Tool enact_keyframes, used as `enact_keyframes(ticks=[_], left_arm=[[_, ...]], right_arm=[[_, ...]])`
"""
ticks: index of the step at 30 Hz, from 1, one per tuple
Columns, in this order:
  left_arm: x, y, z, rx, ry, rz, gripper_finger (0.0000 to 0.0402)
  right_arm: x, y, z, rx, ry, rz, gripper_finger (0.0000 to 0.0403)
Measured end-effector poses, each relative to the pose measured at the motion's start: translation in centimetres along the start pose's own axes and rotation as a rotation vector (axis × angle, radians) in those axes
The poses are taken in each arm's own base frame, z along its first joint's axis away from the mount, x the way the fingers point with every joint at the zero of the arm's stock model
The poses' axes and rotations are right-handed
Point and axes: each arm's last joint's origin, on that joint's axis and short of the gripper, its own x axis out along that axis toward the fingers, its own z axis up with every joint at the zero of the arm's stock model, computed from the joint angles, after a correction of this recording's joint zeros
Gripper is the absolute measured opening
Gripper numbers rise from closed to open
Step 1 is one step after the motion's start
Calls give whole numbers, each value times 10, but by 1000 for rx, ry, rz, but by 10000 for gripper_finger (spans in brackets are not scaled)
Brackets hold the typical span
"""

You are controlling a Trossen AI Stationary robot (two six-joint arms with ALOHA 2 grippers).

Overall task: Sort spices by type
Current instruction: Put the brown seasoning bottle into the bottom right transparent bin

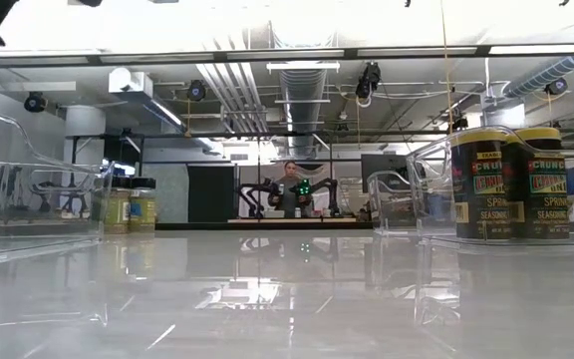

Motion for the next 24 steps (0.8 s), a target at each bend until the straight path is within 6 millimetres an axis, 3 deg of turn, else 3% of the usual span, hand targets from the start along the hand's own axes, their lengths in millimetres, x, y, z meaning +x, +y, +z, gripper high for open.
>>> enact_keyframes(ticks=[6, 15, 19, 24], left_arm=[[23, 2, 21, 16, 85, 31, 1], [52, -2, 52, 2, 261, -82, 1], [54, -1, 52, -60, 446, -4, 12], [59, -4, 43, -199, 525, -24, 55]], right_arm=[[0, -1, 1, -5, -8, -13, 164], [0, -4, 1, 3, -2, -101, 144], [2, 0, -1, 63, 4, -92, 136], [7, 11, -8, 61, 29, -64, 131]])
